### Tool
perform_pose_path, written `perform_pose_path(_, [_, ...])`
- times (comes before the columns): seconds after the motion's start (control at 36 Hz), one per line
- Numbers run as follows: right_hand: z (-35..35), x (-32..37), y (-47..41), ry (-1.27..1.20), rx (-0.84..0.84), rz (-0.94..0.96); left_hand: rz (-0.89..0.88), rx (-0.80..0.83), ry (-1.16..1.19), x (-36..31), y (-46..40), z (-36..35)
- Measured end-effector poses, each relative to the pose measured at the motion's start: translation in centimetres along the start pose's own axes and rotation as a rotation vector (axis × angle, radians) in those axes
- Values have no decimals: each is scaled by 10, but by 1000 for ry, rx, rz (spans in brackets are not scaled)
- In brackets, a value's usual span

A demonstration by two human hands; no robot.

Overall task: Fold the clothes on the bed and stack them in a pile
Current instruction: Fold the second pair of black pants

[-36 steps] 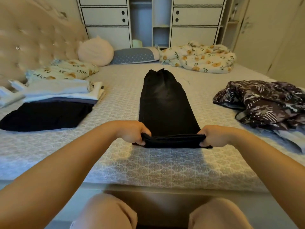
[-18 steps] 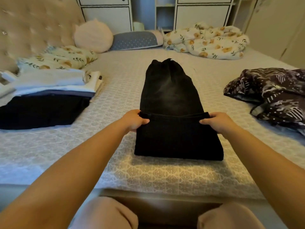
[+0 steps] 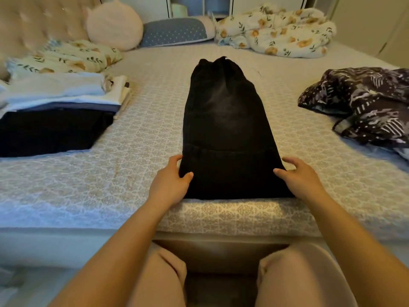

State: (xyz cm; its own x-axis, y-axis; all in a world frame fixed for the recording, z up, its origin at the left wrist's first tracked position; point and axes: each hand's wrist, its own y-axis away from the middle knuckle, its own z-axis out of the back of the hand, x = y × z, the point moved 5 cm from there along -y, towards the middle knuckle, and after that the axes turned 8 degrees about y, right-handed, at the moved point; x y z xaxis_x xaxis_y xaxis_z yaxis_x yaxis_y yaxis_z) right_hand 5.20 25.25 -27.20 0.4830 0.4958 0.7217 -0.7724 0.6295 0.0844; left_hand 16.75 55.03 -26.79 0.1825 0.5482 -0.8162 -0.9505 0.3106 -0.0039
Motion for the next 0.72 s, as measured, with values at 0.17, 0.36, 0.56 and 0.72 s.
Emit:
perform_pose_path(0.17, [2, -4, 12, 88, -140, 72, 3, -118, -179, 14, 15, 4])
perform_pose_path(0.36, [8, 35, 33, 508, -401, 329, -240, -303, -312, -17, 28, 9])
perform_pose_path(0.56, [-56, 52, 29, 810, 82, 580, -353, 188, -709, -38, 2, -66])
perform_pose_path(0.72, [-37, 11, -9, 851, 234, 398, -261, 323, -644, -12, -16, -56])
